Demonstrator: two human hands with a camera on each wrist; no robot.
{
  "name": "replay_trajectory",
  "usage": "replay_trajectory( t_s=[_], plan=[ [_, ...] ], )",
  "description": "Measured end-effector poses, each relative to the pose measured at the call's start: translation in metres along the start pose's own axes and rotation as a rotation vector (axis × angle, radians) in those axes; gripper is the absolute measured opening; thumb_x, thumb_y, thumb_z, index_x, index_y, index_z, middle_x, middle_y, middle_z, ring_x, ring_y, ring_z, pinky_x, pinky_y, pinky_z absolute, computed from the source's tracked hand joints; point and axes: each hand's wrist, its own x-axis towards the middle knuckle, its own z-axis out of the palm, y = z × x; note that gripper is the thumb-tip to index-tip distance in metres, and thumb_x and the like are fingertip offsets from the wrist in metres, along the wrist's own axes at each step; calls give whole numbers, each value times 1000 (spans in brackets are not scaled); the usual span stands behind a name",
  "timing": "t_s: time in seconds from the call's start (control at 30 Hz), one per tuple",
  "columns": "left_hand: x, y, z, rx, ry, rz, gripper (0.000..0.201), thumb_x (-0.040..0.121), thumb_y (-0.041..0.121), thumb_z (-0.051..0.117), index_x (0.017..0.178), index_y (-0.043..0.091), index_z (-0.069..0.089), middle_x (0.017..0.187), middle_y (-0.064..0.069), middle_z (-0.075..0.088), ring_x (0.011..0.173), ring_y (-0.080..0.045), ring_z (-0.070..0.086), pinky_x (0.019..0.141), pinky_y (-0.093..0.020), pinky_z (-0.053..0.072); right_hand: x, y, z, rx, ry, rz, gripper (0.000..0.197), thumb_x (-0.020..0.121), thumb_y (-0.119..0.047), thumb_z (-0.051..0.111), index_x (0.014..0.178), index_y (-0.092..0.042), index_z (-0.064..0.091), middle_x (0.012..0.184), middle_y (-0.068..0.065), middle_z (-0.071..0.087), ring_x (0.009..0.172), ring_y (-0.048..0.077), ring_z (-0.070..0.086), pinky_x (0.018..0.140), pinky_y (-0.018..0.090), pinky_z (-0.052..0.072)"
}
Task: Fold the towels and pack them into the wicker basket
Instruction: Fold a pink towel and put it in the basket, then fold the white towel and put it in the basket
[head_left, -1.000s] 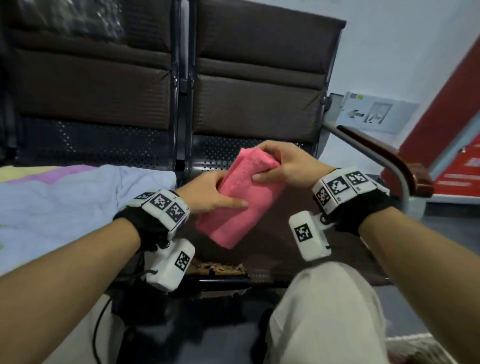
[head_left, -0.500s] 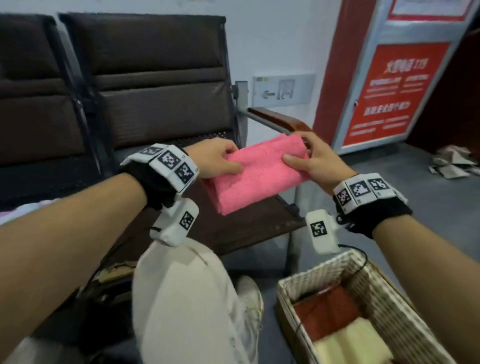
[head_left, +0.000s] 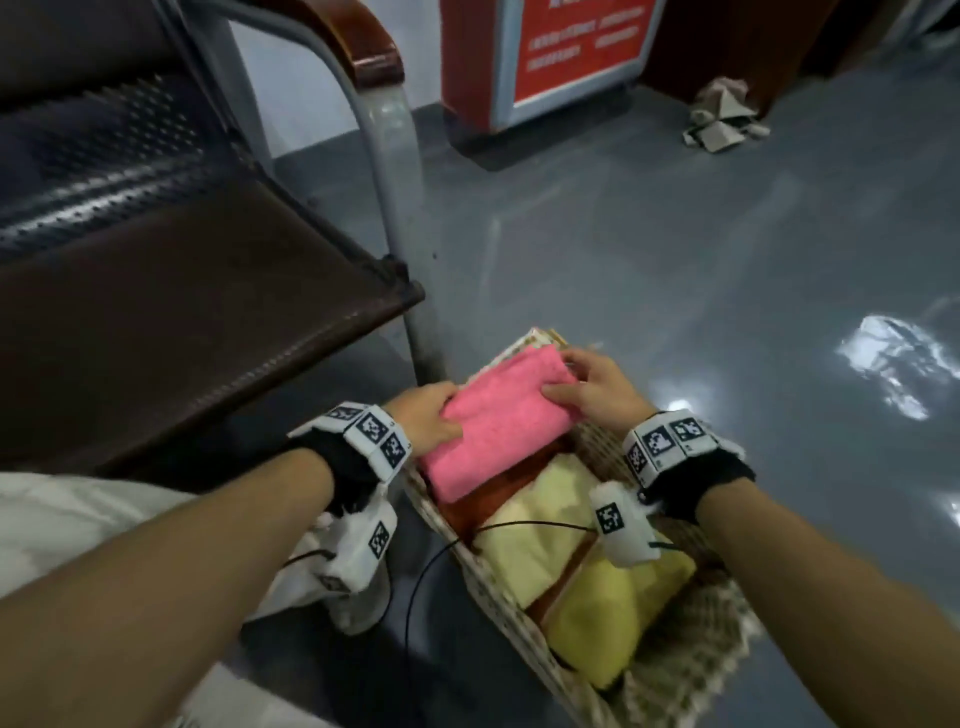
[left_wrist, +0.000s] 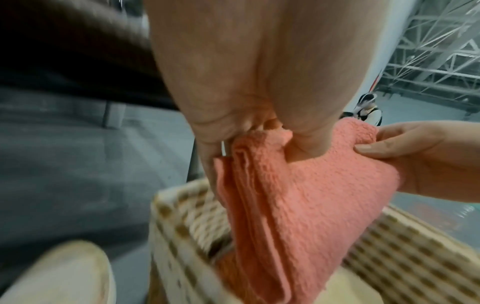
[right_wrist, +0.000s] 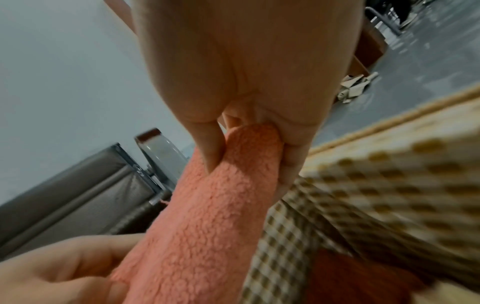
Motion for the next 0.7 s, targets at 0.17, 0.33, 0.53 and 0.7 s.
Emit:
replay_trajectory(
  t_s=[0.17, 0.33, 0.53, 0.7],
  plan=[
    [21, -19, 40, 51, -121, -7, 44, 89, 15, 57, 131, 6, 49, 132, -12, 54, 119, -24, 51, 95, -24, 37, 13, 53, 21, -202, -60, 93, 39, 82, -9, 69, 120, -8, 61, 115, 10, 65, 104, 22, 61, 95, 33, 47],
    [23, -21, 36, 15, -62, 28, 40, 88, 14, 55, 127, 8, 55, 130, -11, 57, 118, -24, 54, 98, -29, 40, 26, 70, 44, -464, -82, 181, 49, 85, -15, 67, 132, -9, 53, 128, 10, 60, 116, 24, 56, 101, 30, 41],
    [-6, -33, -14, -162, 88, -14, 21, 88, 15, 56, 106, 19, 66, 107, -2, 69, 99, -16, 63, 81, -22, 46, 31, 13, 48, -633, -93, -12, 30, 85, -9, 63, 114, -11, 65, 114, 6, 67, 107, 21, 61, 94, 26, 45],
    [-58, -43, -97, -354, 288, -28, 11, 88, 14, 59, 88, 23, 67, 91, -6, 73, 85, -17, 67, 78, -29, 51, 39, -88, 70, -755, -226, -210, 23, 88, -12, 61, 110, -14, 67, 111, 4, 68, 105, 20, 62, 83, 19, 39]
  ],
)
